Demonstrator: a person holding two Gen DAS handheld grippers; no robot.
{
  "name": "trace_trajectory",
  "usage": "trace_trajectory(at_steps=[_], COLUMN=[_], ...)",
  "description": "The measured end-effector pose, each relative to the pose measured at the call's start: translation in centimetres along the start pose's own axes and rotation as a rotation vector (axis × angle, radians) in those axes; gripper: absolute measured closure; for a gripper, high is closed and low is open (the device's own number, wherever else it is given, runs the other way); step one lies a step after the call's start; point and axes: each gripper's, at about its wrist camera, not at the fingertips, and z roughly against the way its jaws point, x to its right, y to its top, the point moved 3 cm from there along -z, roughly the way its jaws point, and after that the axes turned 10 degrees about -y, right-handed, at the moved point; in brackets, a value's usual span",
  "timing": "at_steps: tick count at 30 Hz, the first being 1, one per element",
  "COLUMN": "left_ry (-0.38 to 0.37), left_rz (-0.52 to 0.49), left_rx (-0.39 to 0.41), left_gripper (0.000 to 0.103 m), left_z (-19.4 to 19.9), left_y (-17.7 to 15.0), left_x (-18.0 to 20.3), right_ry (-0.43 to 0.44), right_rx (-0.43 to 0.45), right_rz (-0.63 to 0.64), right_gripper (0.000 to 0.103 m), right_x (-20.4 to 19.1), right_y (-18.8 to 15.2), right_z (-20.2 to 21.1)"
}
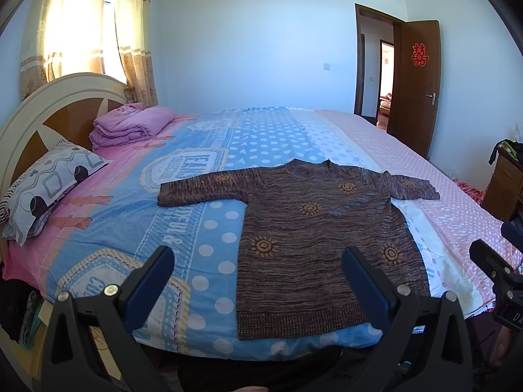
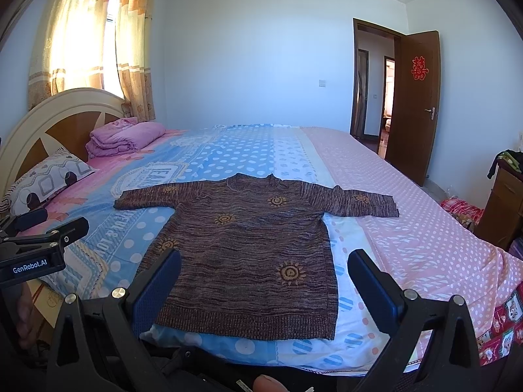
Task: Fold small clothes
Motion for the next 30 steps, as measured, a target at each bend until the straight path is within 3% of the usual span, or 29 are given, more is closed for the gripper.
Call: trace_trajectory(at_steps=[30], left_ry=[0.01], left_rz=[0.008], left_rx=[-0.044], left_gripper=[0.0], left_z=[-2.0], left_y=[-0.3], left_x=[-0.6], right_ry=[0.017], right_rx=[-0.037], right_rz=[0.004], right_gripper=[0.001], right_x=[0.0], right_y=[-0.6], right_z=[-1.8])
